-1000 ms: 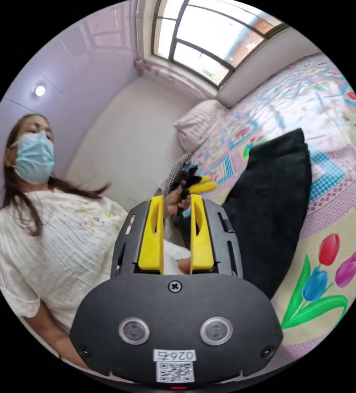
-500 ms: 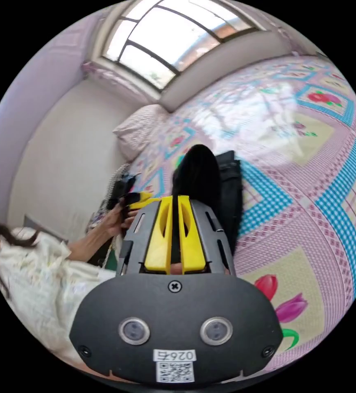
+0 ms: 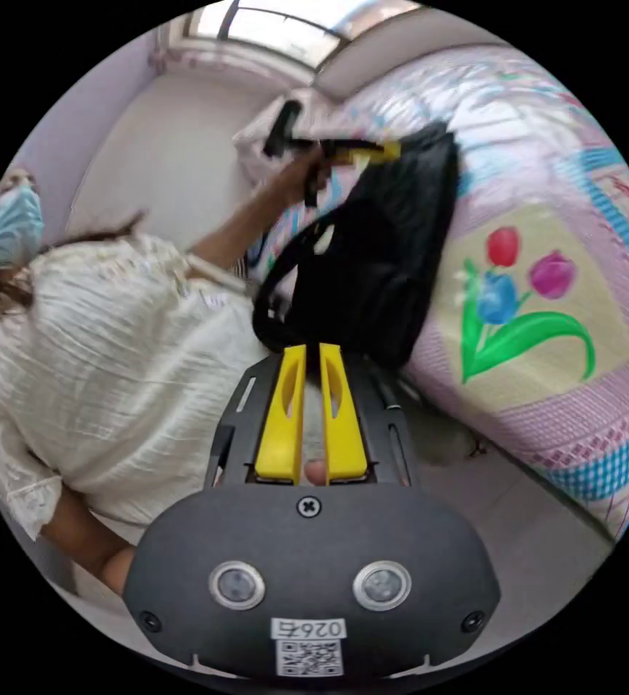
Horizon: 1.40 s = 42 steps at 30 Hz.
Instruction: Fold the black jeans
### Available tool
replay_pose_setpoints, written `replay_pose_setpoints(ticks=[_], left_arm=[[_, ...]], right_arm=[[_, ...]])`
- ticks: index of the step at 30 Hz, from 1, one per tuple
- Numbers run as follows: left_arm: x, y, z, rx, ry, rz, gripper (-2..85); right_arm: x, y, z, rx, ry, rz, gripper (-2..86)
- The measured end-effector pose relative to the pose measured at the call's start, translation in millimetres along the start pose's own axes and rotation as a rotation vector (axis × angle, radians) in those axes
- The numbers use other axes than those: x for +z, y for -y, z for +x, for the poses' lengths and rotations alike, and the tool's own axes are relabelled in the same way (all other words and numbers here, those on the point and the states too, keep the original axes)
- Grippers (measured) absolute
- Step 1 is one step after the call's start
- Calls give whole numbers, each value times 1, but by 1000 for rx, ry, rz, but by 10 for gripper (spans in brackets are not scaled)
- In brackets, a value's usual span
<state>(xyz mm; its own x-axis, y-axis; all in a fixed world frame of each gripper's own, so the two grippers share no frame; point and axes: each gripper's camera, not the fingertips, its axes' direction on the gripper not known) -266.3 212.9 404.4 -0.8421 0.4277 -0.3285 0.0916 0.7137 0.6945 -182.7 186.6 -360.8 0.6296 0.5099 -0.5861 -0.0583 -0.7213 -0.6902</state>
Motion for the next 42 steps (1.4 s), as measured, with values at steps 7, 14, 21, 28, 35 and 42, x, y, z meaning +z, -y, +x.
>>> replay_pose_setpoints(ticks=[7, 14, 21, 28, 35, 42], left_arm=[[0, -37, -20, -147, -141, 175, 71], [-22, -86, -36, -220, -321, 294, 153], [-54, -126, -31, -132, -471, 401, 232], [-15, -126, -23, -75, -287, 174, 85], [-1, -163, -71, -163, -458, 229, 40], [10, -224, -102, -230, -519, 349, 37]], right_arm=[[-93, 26, 52, 116, -122, 558, 77], [-21, 167, 102, 155, -138, 358, 0], [38, 187, -6, -223, -273, 210, -13], [89, 190, -22, -316, -306, 74, -12], [53, 171, 20, -122, -121, 279, -4], [8, 154, 85, 216, -256, 542, 94]])
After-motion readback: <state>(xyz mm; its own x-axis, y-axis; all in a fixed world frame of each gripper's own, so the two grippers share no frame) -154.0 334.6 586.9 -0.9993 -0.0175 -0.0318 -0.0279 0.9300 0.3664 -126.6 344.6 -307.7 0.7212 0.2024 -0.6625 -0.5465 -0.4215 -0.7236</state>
